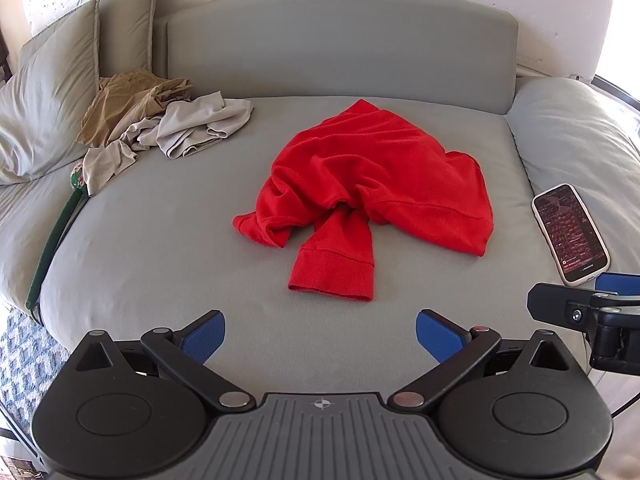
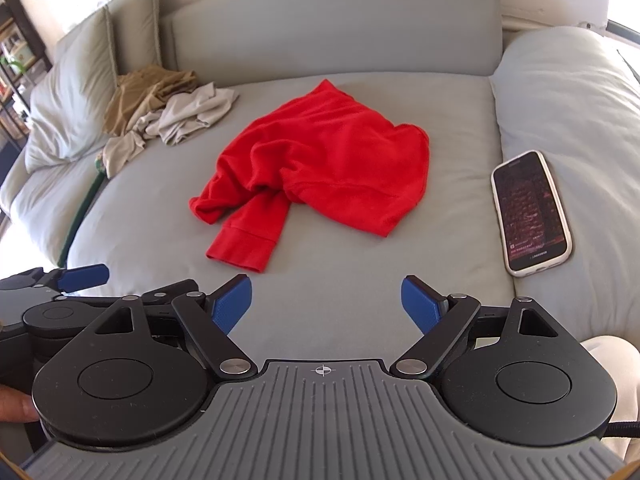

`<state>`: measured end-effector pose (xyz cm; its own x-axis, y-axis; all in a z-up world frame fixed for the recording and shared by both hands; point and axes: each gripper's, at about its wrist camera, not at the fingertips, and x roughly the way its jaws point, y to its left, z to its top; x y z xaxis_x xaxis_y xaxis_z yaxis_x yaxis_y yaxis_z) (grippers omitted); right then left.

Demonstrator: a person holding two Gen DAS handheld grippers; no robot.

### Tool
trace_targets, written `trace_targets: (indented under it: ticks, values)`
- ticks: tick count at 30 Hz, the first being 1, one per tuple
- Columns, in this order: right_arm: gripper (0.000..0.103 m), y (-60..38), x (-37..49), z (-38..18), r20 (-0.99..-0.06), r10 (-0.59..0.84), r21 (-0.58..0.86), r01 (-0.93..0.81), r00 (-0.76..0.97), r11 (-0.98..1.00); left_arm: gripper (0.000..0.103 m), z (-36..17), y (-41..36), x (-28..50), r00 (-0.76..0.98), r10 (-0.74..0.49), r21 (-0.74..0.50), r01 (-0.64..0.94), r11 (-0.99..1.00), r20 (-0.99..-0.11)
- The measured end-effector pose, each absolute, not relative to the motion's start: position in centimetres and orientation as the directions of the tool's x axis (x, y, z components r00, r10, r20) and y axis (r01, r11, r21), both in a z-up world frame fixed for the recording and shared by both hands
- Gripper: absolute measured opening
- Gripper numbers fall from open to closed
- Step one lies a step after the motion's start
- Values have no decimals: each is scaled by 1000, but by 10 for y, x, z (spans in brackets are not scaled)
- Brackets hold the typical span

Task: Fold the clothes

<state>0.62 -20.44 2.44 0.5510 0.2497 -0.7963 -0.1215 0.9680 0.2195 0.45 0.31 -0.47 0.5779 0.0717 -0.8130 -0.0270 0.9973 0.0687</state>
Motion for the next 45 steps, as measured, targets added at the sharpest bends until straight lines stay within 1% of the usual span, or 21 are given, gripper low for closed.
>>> trace_targets:
  ticks: [9, 12, 16, 17, 19, 23, 24, 25, 27, 29, 32, 34, 35, 36, 37, 38, 39, 40, 42, 45]
  values:
    - [89, -206, 12, 16, -795, 256, 228, -120, 550, 966, 102, -19, 10, 9, 566, 71, 53, -47, 997, -822]
    - [90, -207, 21, 8, -777, 236, 200, -127, 583, 972, 101, -29, 17, 15, 567, 89, 53, -80, 995, -819]
    - [90, -202, 46, -16, -745, 202, 119, -170, 636, 978, 89, -43, 28, 25, 542, 121, 70, -113, 991, -832]
    - [90, -199, 53, -24, -741, 201, 105, -186, 640, 977, 86, -46, 31, 27, 530, 111, 55, -120, 991, -841]
    - [90, -193, 69, -40, -736, 204, 79, -217, 646, 973, 83, -51, 40, 30, 521, 72, 2, -134, 991, -850]
    - [88, -173, 102, -63, -708, 245, 76, -273, 663, 959, 84, -52, 55, 32, 586, 34, -99, -194, 976, -809]
    - [88, -165, 110, -68, -704, 248, 59, -294, 665, 954, 85, -52, 59, 33, 594, 28, -122, -212, 970, -804]
    - [88, -157, 119, -73, -700, 251, 41, -314, 668, 949, 89, -52, 63, 35, 601, 25, -140, -225, 964, -798]
    - [84, -140, 135, -82, -693, 257, 5, -353, 673, 936, 90, -53, 68, 37, 620, 25, -161, -242, 957, -784]
    - [80, -122, 148, -92, -698, 239, -70, -396, 675, 916, 89, -54, 71, 39, 628, 41, -151, -249, 957, -777]
    - [79, -100, 160, -105, -706, 223, -178, -473, 672, 863, 89, -56, 80, 40, 633, 14, -197, -261, 945, -774]
    - [77, -89, 165, -115, -715, 171, -280, -502, 678, 819, 89, -57, 84, 41, 634, -1, -220, -268, 938, -773]
    - [73, -86, 169, -119, -719, 137, -322, -502, 681, 803, 89, -56, 85, 41, 637, -3, -226, -269, 936, -771]
    - [61, -87, 173, -122, -720, 125, -332, -498, 683, 801, 89, -54, 86, 41, 643, -2, -228, -268, 936, -766]
    - [53, -91, 179, -121, -728, 108, -324, -479, 677, 816, 89, -52, 87, 40, 648, -2, -230, -268, 936, -761]
    - [19, -95, 185, -120, -740, 86, -312, -453, 667, 835, 89, -51, 88, 40, 654, -1, -232, -267, 935, -757]
    - [10, -99, 191, -117, -753, 66, -293, -424, 655, 857, 89, -49, 89, 39, 659, -1, -235, -267, 935, -752]
    - [9, -103, 196, -111, -767, 71, -256, -405, 638, 878, 89, -46, 90, 38, 668, -5, -245, -266, 932, -744]
    - [9, -110, 200, -88, -793, 129, -138, -382, 595, 914, 89, -37, 96, 34, 689, -20, -277, -264, 924, -724]
    - [9, -118, 194, -35, -793, 288, 83, -373, 537, 924, 89, -15, 111, 26, 727, -54, -341, -254, 905, -684]
